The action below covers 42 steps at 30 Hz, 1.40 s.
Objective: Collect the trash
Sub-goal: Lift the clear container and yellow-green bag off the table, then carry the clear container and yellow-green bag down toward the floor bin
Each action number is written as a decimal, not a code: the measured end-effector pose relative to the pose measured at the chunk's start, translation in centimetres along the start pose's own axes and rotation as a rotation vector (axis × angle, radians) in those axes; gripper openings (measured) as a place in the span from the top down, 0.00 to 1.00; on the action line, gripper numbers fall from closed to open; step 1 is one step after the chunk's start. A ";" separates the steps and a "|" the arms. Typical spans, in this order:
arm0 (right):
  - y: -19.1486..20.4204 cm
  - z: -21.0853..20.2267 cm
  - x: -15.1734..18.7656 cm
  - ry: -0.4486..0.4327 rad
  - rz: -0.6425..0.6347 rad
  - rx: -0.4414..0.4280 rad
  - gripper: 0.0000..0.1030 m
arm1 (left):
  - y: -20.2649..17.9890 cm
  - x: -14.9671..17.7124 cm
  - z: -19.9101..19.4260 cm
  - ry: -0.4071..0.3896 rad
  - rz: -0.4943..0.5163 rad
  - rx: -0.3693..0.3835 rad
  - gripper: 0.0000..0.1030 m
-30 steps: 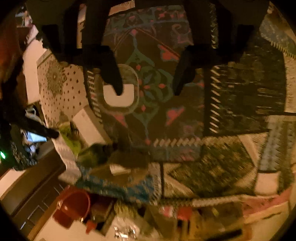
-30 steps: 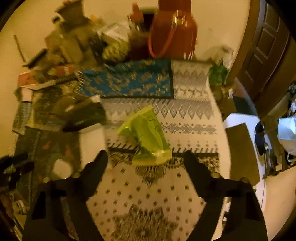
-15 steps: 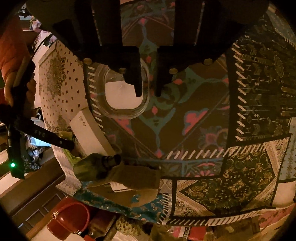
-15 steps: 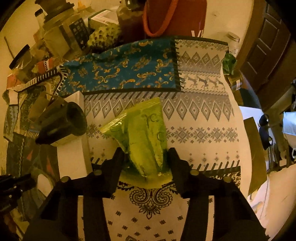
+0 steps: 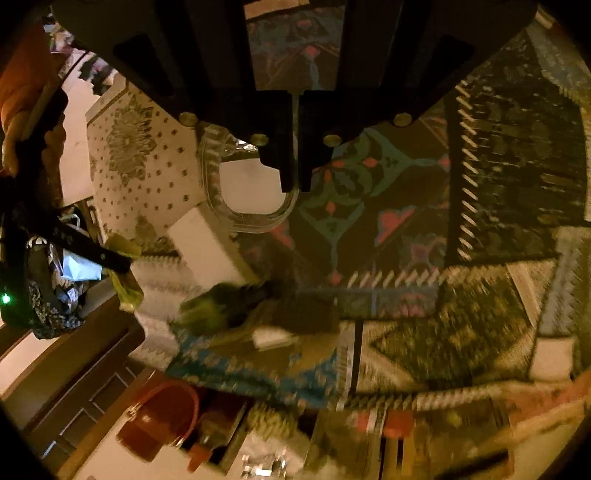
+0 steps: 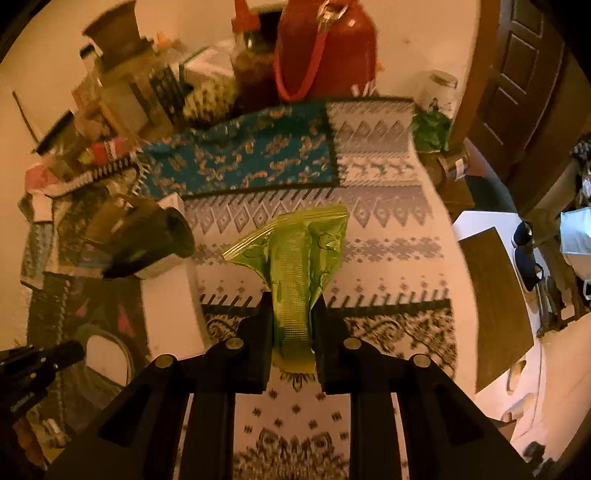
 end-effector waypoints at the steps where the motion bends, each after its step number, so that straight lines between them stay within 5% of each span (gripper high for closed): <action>1: -0.2 -0.9 0.1 -0.011 0.007 -0.008 0.83 | -0.3 -0.2 -0.7 -0.016 0.004 -0.003 1.00; 12: -1.1 -11.5 1.5 -0.191 -0.025 -0.056 0.83 | -5.9 0.1 -10.3 -0.262 0.030 -0.053 1.00; 24: -0.4 -22.8 4.5 -0.396 -0.133 -0.167 0.83 | -12.4 5.8 -21.0 -0.498 0.011 -0.078 1.00; 32: 1.6 -28.8 7.5 -0.504 -0.176 -0.212 0.83 | -13.8 9.1 -27.0 -0.604 0.030 -0.062 1.00; 42: 5.8 -34.4 13.0 -0.621 -0.190 -0.166 0.83 | -12.7 14.7 -33.3 -0.695 0.106 0.004 1.00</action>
Point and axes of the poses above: each gripper's, at about its wrist camera, not at the fingertips, and z roughly the way its jaws point, y to its left, x to its underside, the point moved 5 cm from there along z, roughly the way its jaws point
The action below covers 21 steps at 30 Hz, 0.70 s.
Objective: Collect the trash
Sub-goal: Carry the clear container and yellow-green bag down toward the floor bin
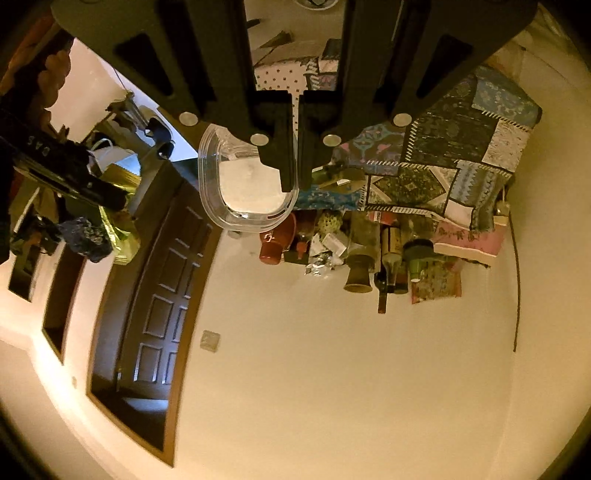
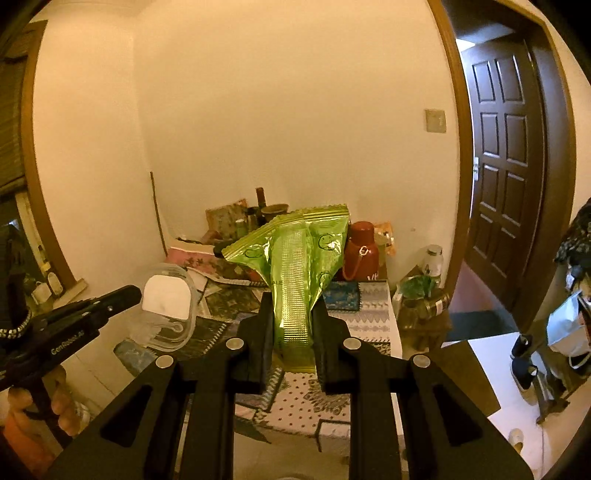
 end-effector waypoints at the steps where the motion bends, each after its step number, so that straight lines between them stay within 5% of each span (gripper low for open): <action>1: 0.8 -0.5 0.4 -0.003 0.002 0.009 0.83 | 0.2 0.3 -0.8 -0.001 0.004 0.006 1.00; 11: 7.9 -6.5 6.1 0.032 0.068 0.032 0.83 | 4.2 5.8 -10.4 0.043 0.031 0.051 1.00; 21: 9.9 -9.9 10.0 0.111 0.123 0.098 0.83 | 4.1 10.1 -13.1 0.135 0.058 0.123 1.00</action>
Point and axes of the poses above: each gripper's, at about its wrist camera, not at the fingertips, and z roughly the way its jaws point, y to its left, x to its underside, the point moved 5 cm from there along z, roughly the way its jaws point
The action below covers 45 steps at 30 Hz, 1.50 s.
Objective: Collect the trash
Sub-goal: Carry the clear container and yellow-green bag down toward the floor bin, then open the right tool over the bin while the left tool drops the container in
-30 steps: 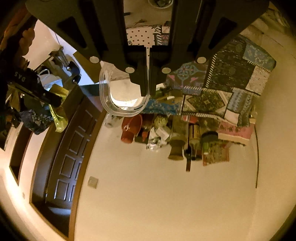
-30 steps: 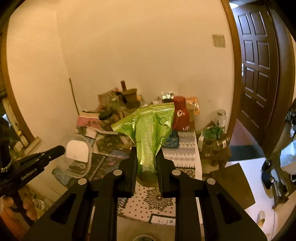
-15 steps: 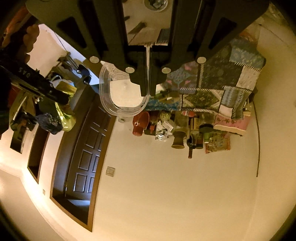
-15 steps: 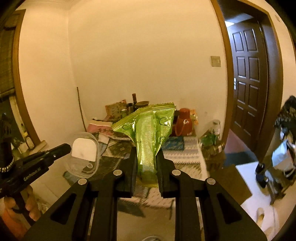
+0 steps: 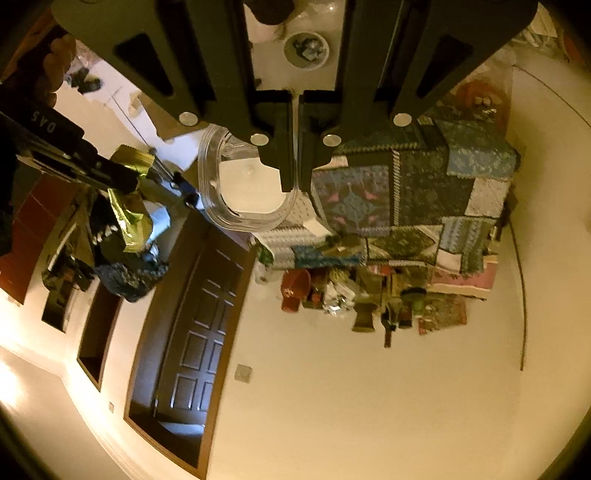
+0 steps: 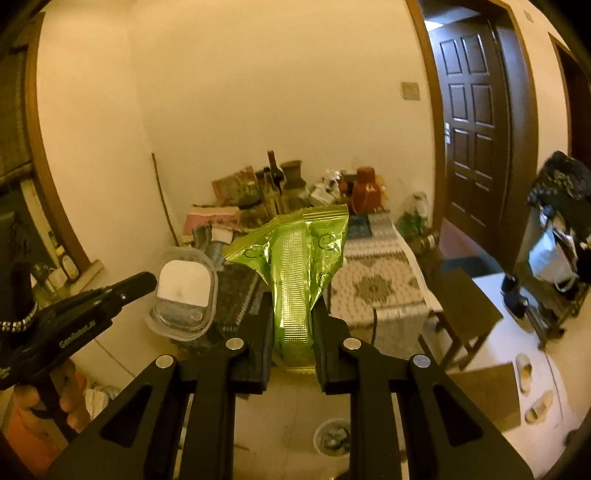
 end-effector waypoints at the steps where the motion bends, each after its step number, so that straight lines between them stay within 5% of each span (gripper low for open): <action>1: 0.1 0.0 0.5 0.013 0.005 0.003 0.83 | -0.1 0.4 0.0 0.008 -0.001 0.005 1.00; 8: -1.0 1.5 3.4 0.114 0.030 0.025 0.83 | -0.5 3.5 2.3 0.098 -0.016 0.010 1.00; 17: -4.7 7.0 9.7 0.289 0.063 0.021 0.83 | 0.0 9.7 10.5 0.283 -0.065 -0.031 1.00; 34: -12.9 23.8 29.6 0.657 0.132 0.026 0.83 | 5.6 30.2 28.8 0.555 -0.161 -0.165 1.00; 45: -14.2 36.1 41.2 0.816 0.147 0.009 0.83 | 11.7 41.1 37.7 0.643 -0.210 -0.251 1.00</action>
Point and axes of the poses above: each gripper's, at about its wrist camera, not at the fingertips, and z roughly the way its jaws point, y to its left, x to its underside, the point moved 5 cm from there along z, roughly the way its jaws point
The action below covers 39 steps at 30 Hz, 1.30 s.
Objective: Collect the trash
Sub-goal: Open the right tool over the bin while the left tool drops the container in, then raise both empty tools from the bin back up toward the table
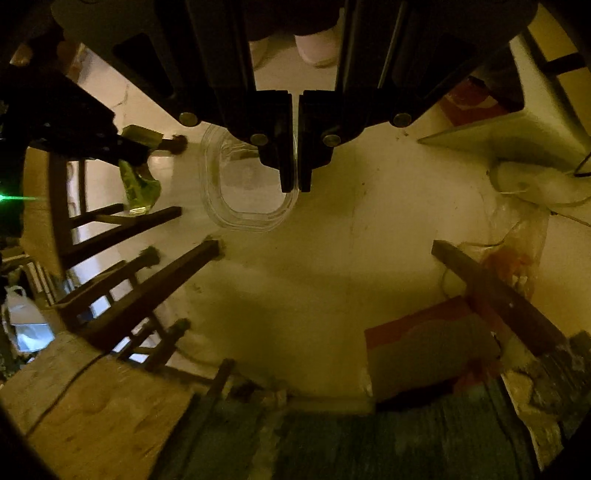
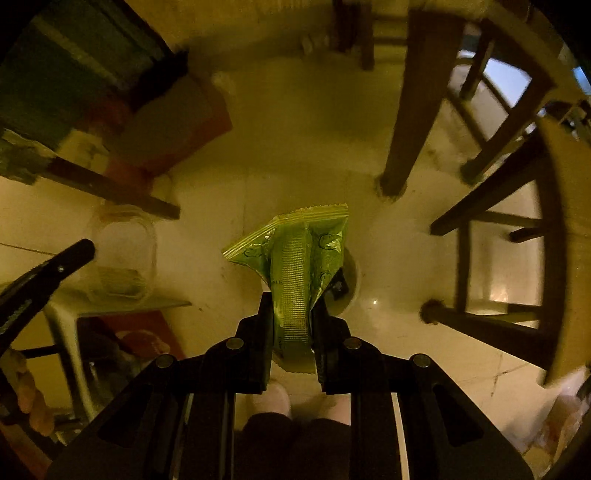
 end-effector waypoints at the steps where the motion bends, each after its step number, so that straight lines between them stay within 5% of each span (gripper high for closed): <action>1: 0.1 1.2 0.0 0.007 -0.005 -0.005 0.80 | 0.3 0.2 1.1 0.007 -0.003 -0.005 1.00; 4: 0.1 3.9 -0.1 0.030 -0.024 -0.027 0.80 | 0.9 0.4 3.5 0.026 -0.015 -0.004 1.00; 10: 0.1 6.8 -0.3 0.068 -0.021 -0.055 0.51 | 1.4 1.4 6.9 0.077 -0.022 -0.007 1.00; 21: -1.9 4.5 -0.1 0.053 -0.011 0.023 0.50 | -2.9 2.3 9.5 0.171 -0.002 0.104 0.99; 23: -2.4 3.6 -0.2 0.042 0.000 0.027 0.50 | -3.9 2.3 9.8 0.203 -0.005 0.143 0.91; 26: -2.6 1.8 -0.4 0.023 0.011 0.036 0.50 | -4.9 2.5 9.8 0.248 -0.008 0.154 0.64; 31: -2.1 -1.4 -0.9 -0.005 0.013 0.038 0.50 | -5.5 2.0 7.2 0.246 0.003 0.138 0.60; 39: 0.4 -9.0 -2.0 -0.078 -0.007 0.032 0.50 | -5.5 -1.0 -2.5 0.155 0.053 0.109 0.60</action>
Point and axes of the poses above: each gripper's, at about its wrist camera, not at the fingertips, and z roughly the way its jaws point, y to its left, x to its underside, the point moved 5 cm from there along z, roughly the way its jaws point
